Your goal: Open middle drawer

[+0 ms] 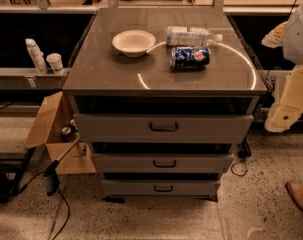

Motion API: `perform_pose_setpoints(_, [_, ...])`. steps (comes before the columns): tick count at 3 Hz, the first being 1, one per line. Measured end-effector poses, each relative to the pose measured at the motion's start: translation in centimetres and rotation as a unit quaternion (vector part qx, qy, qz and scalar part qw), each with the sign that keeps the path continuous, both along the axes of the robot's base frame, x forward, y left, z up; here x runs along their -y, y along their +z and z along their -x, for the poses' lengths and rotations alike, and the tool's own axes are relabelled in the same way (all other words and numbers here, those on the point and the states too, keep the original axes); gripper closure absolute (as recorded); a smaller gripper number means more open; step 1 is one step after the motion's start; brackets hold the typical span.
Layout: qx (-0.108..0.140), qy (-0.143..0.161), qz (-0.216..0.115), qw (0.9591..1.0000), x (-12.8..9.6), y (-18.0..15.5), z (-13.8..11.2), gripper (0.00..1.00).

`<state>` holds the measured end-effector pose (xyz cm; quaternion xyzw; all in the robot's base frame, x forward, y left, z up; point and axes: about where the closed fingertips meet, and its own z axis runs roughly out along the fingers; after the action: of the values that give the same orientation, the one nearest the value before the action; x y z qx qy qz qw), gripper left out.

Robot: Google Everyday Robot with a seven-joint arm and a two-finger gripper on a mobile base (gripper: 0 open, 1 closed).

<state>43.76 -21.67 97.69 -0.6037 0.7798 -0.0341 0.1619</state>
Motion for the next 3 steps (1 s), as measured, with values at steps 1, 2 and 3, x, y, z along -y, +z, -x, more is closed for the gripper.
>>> perform_pose_setpoints(1, [0.006, 0.003, -0.006, 1.0, 0.0, 0.2, 0.2, 0.0])
perform_pose_setpoints(2, [0.019, 0.014, -0.018, 0.9996, -0.3, -0.2, 0.3, 0.0])
perform_pose_setpoints(3, [0.033, 0.01, -0.023, 0.9991, -0.3, -1.3, 0.1, 0.0])
